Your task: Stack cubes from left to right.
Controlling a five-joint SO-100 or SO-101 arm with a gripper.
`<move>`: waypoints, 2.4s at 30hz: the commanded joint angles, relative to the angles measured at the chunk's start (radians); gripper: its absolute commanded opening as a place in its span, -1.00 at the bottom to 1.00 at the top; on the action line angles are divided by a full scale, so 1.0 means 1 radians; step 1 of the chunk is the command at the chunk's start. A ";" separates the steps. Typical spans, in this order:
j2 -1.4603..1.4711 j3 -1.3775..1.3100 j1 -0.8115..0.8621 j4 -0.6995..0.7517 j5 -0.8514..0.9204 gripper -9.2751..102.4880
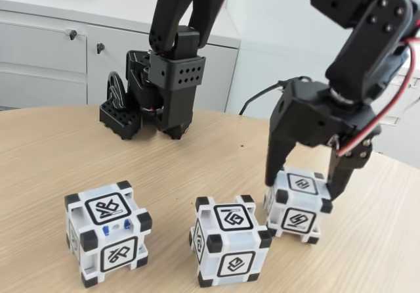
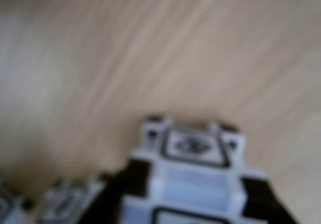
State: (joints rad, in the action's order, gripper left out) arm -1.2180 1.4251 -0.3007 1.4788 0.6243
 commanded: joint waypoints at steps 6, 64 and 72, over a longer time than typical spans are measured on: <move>-0.290 -0.110 0.011 0.011 -0.132 -0.49; -0.657 0.170 0.778 0.017 -0.100 -0.49; -0.673 0.322 0.778 0.015 -0.005 -0.49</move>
State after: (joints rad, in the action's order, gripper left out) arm -1.8515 1.7441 0.4709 1.4956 0.6029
